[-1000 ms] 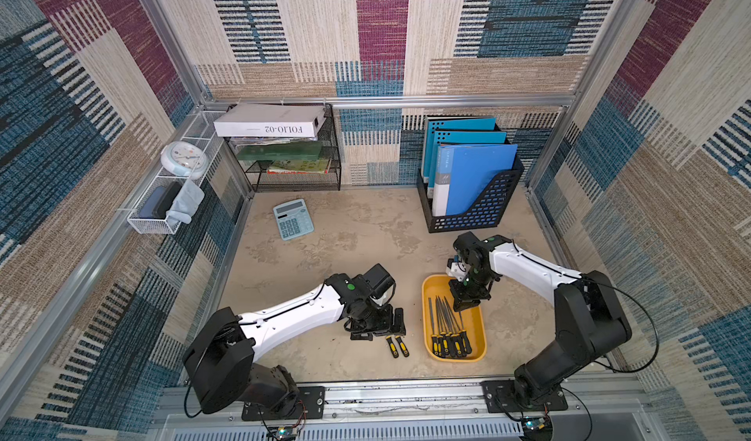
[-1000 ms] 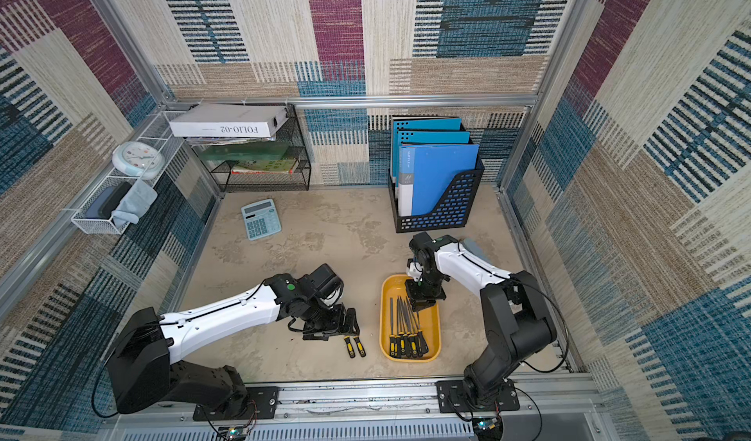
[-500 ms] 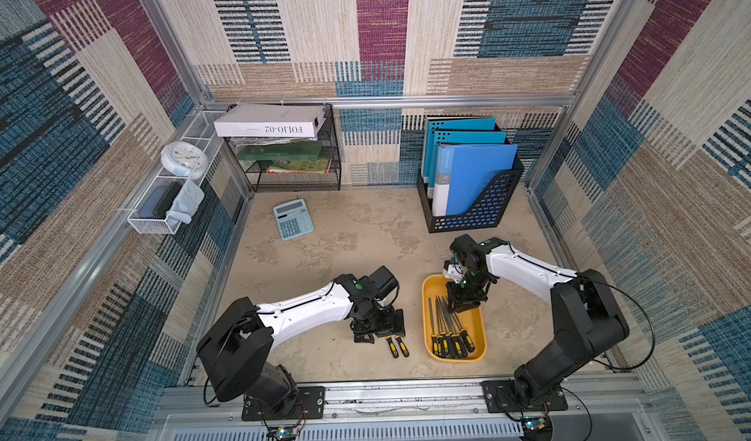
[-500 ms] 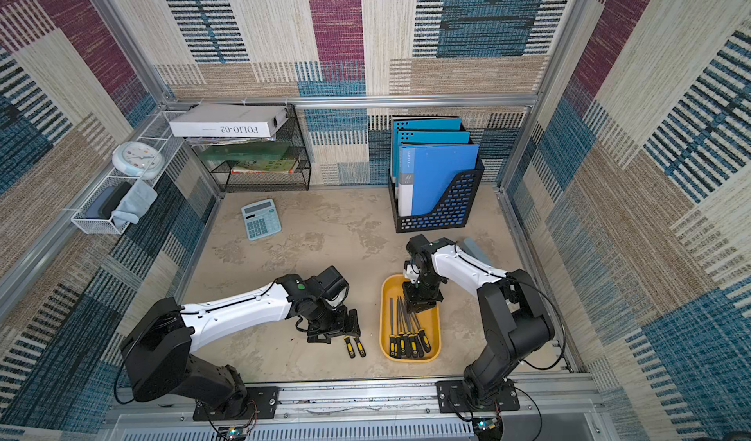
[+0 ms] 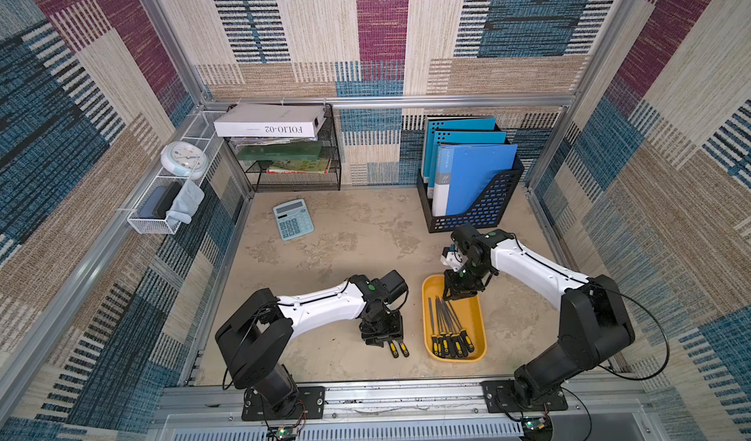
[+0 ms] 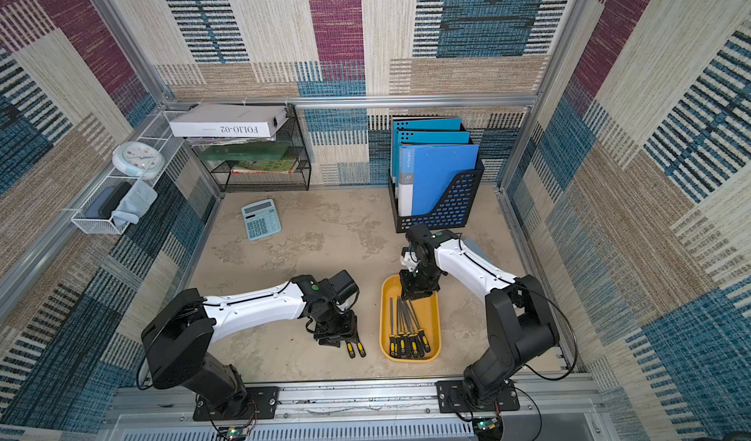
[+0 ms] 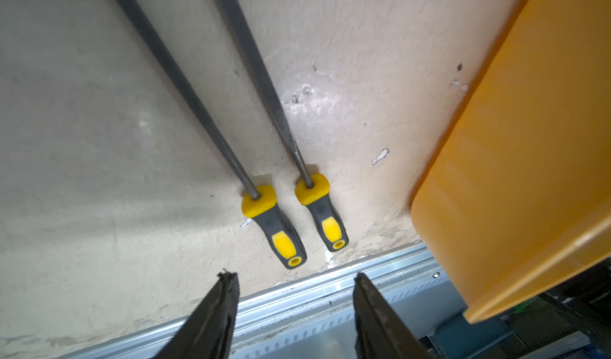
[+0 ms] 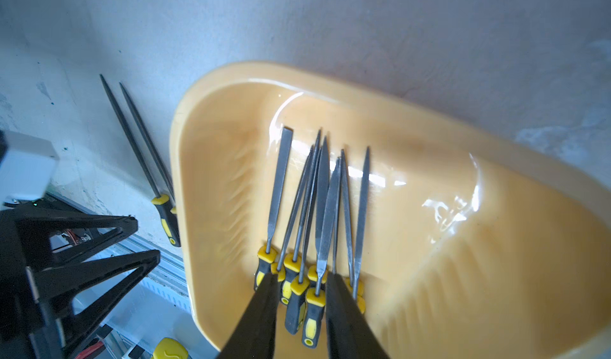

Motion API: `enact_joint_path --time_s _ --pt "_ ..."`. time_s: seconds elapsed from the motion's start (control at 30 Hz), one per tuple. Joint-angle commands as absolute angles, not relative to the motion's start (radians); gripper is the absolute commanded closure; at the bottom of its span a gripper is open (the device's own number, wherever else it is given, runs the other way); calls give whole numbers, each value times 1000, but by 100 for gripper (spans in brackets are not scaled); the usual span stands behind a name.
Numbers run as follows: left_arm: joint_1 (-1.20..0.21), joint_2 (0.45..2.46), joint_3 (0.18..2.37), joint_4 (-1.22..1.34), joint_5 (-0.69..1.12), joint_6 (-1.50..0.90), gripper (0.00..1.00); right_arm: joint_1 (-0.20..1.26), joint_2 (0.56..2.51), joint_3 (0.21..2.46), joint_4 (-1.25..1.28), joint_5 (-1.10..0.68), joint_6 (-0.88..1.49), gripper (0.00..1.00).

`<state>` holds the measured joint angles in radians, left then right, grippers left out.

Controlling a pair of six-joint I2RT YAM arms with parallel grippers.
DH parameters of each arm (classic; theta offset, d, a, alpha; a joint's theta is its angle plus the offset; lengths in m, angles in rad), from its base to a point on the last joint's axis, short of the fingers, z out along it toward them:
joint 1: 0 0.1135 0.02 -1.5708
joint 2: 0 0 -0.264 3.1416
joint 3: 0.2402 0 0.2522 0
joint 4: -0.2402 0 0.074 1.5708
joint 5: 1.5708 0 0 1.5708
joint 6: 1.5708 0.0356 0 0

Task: Put the file tool into the storage box
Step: Place the file tool in the storage box, then pick up the file tool from the center of the board.

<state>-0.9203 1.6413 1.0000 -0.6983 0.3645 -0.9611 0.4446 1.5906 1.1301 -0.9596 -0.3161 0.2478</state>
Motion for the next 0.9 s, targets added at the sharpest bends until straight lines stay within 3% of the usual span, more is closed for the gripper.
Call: enact_joint_path --time_s 0.0,0.37,0.53,0.63,0.7,0.87 --pt "-934 1675 1018 -738 354 -955 48 446 1585 1134 -979 -330 254 70" --pt "-946 1752 1051 -774 306 -957 55 445 1577 1124 -973 -331 243 71" --pt "-946 1797 1070 -803 282 -948 63 446 1580 1129 -967 -339 238 71" --pt "-946 1802 1071 -816 280 -937 75 446 1583 1129 -966 -342 238 71" --pt "-946 1794 1069 -839 269 -927 89 446 1585 1130 -963 -347 238 71" --pt "-944 1737 1059 -888 268 -905 97 448 1587 1135 -952 -378 236 71"
